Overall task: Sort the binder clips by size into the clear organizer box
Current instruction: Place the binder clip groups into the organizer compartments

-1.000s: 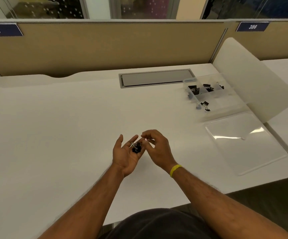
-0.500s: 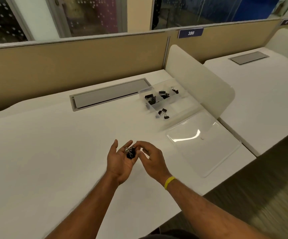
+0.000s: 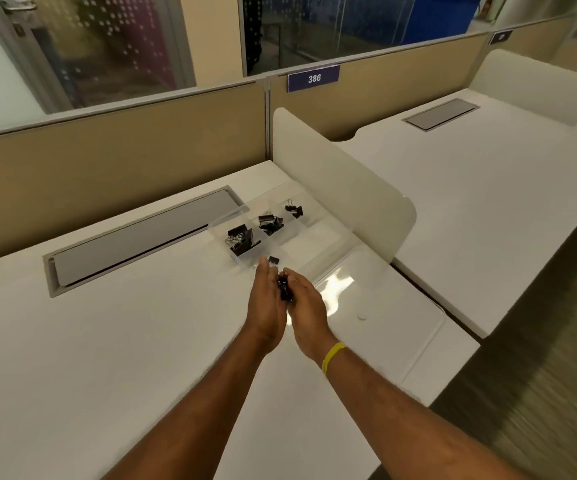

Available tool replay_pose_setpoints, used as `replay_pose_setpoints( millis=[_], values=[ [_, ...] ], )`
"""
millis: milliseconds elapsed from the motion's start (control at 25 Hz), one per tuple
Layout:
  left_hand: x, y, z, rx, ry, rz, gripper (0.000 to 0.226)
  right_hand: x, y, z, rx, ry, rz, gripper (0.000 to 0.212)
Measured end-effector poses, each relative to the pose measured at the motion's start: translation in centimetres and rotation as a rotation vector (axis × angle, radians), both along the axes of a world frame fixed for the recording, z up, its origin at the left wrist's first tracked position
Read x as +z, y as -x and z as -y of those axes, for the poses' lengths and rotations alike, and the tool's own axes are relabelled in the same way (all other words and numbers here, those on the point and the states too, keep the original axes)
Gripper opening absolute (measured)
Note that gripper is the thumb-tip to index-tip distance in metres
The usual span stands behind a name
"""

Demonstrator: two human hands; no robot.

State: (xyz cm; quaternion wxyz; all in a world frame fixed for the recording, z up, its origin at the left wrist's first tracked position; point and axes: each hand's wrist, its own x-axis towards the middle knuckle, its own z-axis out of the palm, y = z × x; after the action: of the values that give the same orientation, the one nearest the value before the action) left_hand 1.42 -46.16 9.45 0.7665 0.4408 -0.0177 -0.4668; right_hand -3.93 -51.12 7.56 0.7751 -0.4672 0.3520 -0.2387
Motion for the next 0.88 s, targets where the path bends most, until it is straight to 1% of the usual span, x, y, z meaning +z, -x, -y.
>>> replay_pose_setpoints(
  millis=[80, 120, 200, 280, 360, 440, 560, 680, 880],
  values=[
    [0.1, -1.0, 2.5, -0.010, -0.033, 0.016, 0.079, -0.2, -1.3, 2.5, -0.052, -0.106, 0.049, 0.027],
    [0.2, -1.6, 3.7, -0.015, -0.053, 0.031, 0.079, -0.3, -2.0, 3.8, -0.064, -0.122, 0.055, 0.028],
    [0.5, -2.8, 5.8, -0.048, -0.088, 0.094, 0.077, -0.7, -3.4, 6.2, -0.062, -0.096, 0.025, 0.029],
    [0.7, -4.2, 7.8, -0.109, -0.110, 0.164, 0.065, -0.6, -4.9, 8.6, -0.028, -0.046, -0.020, 0.029],
    [0.7, -5.4, 9.8, -0.145, -0.116, 0.191, 0.055, -0.4, -6.2, 10.8, 0.017, -0.033, -0.041, 0.028],
    [-0.1, -6.7, 11.0, -0.170, -0.164, 0.253, 0.061, 0.0, -7.1, 12.5, 0.084, -0.034, -0.072, 0.029],
    [-1.1, -8.4, 12.4, -0.222, -0.220, 0.359, 0.069, -0.4, -8.2, 14.8, 0.197, 0.106, -0.159, 0.040],
    [-1.7, -10.1, 13.1, -0.230, -0.295, 0.460, 0.073, -0.7, -8.6, 16.9, 0.219, 0.231, -0.216, 0.051],
    [-3.1, -11.3, 12.2, -0.267, -0.330, 0.601, 0.072, -1.0, -7.6, 18.6, 0.255, 0.420, -0.271, 0.048]
  ],
)
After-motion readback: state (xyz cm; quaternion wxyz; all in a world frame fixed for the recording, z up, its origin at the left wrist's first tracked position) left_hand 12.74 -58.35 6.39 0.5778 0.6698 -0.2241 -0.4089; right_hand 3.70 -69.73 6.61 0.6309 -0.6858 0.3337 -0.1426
